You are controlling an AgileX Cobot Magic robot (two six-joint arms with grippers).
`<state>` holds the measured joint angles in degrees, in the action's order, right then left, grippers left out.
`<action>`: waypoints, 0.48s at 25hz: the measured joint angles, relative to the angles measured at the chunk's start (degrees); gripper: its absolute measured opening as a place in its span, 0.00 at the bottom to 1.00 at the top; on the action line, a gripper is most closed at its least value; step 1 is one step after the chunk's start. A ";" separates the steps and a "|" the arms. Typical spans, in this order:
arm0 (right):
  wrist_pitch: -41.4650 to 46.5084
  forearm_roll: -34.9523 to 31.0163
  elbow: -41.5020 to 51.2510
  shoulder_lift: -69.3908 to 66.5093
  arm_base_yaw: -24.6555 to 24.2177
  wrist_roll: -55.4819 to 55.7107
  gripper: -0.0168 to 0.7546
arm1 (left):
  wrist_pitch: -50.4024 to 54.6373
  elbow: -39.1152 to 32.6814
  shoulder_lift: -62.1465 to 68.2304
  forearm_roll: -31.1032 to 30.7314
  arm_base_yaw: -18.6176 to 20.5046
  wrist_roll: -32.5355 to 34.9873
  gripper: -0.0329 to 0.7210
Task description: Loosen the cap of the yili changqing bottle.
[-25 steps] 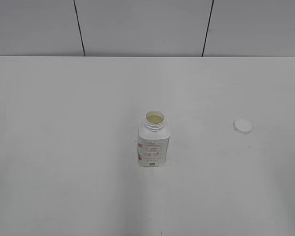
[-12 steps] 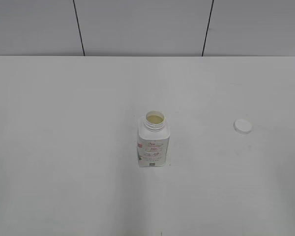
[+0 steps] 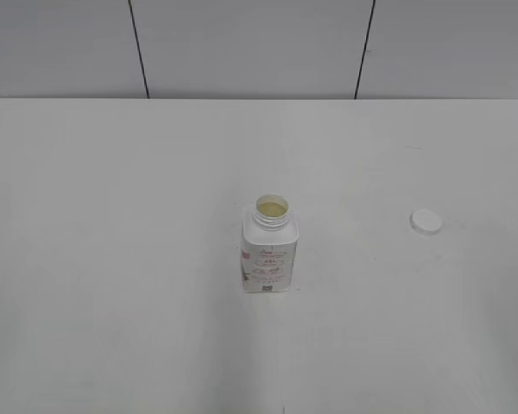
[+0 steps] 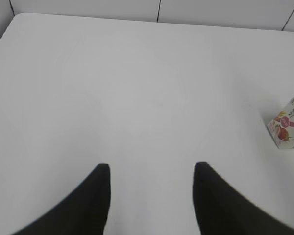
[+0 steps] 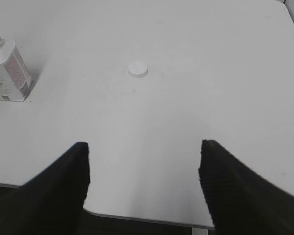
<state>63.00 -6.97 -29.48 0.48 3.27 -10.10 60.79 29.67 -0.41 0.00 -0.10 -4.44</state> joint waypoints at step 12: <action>-0.05 0.03 0.00 0.00 0.00 0.00 0.74 | 0.00 0.00 0.00 0.00 0.00 0.00 0.48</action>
<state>62.95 -6.95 -29.48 0.48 3.27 -10.10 60.79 29.67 -0.41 0.00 -0.10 -4.44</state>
